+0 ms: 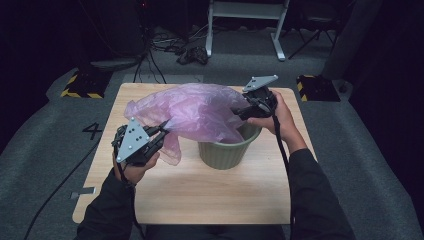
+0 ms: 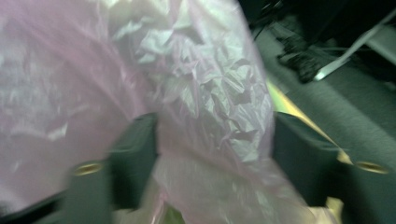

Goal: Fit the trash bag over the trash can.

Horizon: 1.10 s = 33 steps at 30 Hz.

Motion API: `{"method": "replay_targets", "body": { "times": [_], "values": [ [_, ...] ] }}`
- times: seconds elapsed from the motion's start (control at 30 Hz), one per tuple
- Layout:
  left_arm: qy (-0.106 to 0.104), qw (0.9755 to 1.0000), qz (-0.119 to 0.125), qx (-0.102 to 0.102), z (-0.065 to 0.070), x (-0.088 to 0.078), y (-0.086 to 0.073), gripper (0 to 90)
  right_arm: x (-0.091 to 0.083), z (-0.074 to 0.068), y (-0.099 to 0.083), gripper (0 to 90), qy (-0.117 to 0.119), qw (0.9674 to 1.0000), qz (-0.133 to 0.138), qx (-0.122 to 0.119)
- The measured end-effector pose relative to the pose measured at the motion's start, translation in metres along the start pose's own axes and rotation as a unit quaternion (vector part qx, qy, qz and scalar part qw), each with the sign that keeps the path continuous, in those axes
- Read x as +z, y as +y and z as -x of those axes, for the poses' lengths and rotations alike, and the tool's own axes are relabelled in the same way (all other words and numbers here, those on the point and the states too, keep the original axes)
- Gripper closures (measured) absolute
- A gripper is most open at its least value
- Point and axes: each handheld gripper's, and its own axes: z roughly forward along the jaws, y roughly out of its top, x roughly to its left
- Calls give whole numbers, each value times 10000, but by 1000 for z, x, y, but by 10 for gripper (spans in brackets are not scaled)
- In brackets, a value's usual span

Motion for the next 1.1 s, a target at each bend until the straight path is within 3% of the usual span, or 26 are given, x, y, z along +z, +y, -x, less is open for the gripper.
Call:
{"method": "replay_targets", "body": {
  "times": [0.13,0.2,0.27,0.37,0.47,0.6,0.67,0.77,0.87,1.1],
  "values": [
    [-3,10000,46,-25,0,0,0,899,5,-3,-1,706,54,9998,-143,-139],
    [-5,10000,57,-48,0,-1,0,899,8,-6,-1,756,10,9994,-261,-240],
    [-10,10000,46,-46,0,0,0,899,9,-10,-3,819,155,9989,-285,-334],
    [-32,10000,32,-20,1,4,2,899,10,-14,-4,838,341,9978,-382,-410],
    [-82,9999,40,-54,4,11,4,899,10,-17,-5,806,437,9973,-432,-403],
    [-168,9999,7,-31,8,21,7,899,5,-21,-7,598,454,9976,-433,-279],
    [-222,9998,-23,1,12,27,9,899,3,-22,-8,547,454,9976,-469,-213],
    [-286,9995,-81,56,18,36,12,899,-6,-24,-8,424,405,9989,-225,-123],
    [-362,9992,-146,117,22,44,13,899,-18,-27,-9,356,464,9989,58,-80],
    [-454,9982,-354,188,33,60,13,899,-50,-38,-11,277,691,9945,760,-183]
  ]
}}
